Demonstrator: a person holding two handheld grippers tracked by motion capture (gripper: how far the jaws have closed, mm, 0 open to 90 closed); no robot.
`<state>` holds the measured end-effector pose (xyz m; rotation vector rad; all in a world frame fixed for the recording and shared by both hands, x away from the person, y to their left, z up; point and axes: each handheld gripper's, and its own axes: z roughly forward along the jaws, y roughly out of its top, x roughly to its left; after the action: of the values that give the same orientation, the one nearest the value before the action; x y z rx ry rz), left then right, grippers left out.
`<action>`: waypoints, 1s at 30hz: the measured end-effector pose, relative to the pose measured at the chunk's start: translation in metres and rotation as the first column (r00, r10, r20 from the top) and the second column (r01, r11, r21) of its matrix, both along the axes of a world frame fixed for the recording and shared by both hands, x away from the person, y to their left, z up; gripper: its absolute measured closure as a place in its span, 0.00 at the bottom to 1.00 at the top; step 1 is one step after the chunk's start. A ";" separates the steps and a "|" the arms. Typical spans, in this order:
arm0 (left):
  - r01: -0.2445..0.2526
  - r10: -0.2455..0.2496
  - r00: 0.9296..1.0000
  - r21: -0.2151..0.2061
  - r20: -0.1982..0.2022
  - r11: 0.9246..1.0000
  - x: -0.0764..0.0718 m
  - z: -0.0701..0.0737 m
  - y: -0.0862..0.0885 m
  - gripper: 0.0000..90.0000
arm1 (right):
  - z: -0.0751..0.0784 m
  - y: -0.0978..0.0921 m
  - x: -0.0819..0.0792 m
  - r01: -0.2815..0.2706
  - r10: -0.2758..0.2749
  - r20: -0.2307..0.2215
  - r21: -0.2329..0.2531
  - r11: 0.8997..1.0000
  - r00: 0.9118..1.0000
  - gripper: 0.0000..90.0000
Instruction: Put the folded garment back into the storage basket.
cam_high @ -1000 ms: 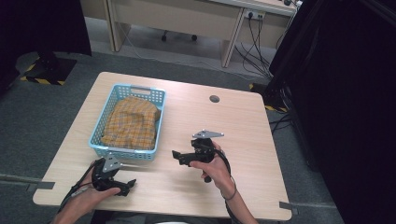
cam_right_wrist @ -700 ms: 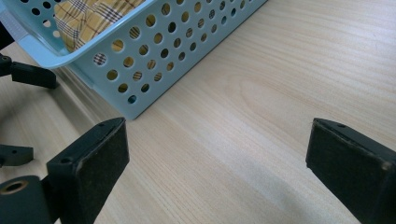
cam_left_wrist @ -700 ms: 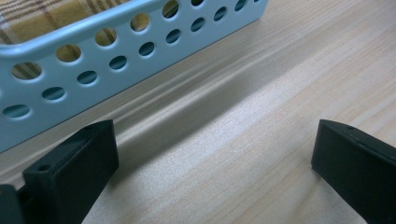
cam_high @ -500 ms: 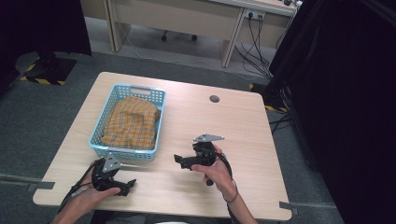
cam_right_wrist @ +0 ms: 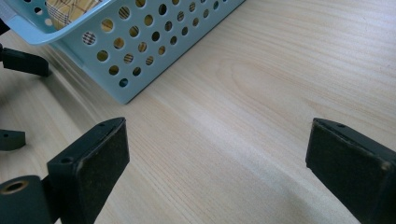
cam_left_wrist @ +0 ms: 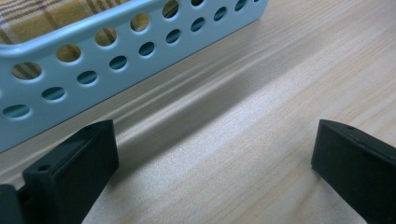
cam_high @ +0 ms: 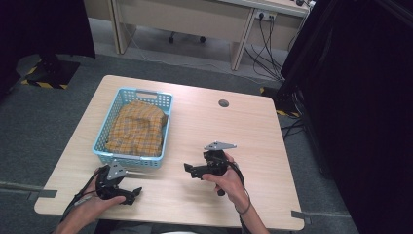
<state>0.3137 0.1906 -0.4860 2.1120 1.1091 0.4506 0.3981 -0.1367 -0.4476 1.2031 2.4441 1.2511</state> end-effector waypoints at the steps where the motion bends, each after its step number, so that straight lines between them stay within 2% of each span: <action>1: 0.000 0.000 1.000 0.000 0.000 1.000 0.000 0.000 0.000 0.00 | 0.000 0.000 0.000 0.002 -0.002 -0.001 0.002 1.000 1.000 0.07; 30: 0.000 0.000 1.000 0.000 0.000 1.000 0.000 0.000 0.000 0.00 | -0.007 -0.020 -0.009 0.024 -0.024 -0.012 -0.015 1.000 1.000 0.08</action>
<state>0.3137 0.1906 -0.4860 2.1117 1.1093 0.4505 0.3890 -0.1569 -0.4544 1.2357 2.4354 1.2208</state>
